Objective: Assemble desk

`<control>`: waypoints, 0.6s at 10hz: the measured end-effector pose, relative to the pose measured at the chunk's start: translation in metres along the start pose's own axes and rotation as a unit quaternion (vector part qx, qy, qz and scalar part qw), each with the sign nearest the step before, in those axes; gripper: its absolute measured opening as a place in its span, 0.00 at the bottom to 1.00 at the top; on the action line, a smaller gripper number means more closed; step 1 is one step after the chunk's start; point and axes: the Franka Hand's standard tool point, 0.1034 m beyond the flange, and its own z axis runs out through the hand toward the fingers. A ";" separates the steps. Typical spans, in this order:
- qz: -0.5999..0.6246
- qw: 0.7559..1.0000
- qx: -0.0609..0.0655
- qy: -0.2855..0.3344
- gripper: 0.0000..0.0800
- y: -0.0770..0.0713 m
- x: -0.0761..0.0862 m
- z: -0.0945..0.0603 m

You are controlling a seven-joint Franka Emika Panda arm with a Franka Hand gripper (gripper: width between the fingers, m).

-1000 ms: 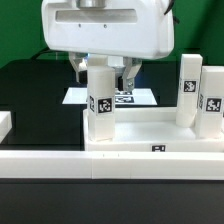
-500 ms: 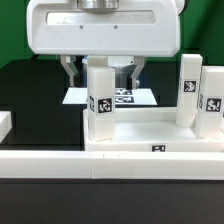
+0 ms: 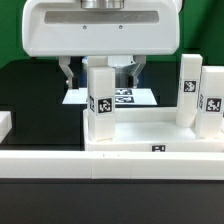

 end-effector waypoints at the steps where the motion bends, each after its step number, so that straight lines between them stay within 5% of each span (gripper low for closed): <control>1: -0.012 1.000 -0.001 -0.001 0.81 0.000 0.000 0.000; 2: -0.022 1.000 -0.004 -0.002 0.81 0.001 0.000 0.000; 4: -0.020 1.000 -0.004 -0.002 0.47 0.001 0.000 0.000; 5: -0.020 1.000 -0.004 -0.002 0.36 0.001 -0.001 0.000; 6: -0.016 1.000 -0.004 -0.002 0.36 0.001 -0.001 0.000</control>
Offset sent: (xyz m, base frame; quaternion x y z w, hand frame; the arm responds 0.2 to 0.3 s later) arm 0.0000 0.0000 0.0000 0.0000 0.0000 0.0000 1.0000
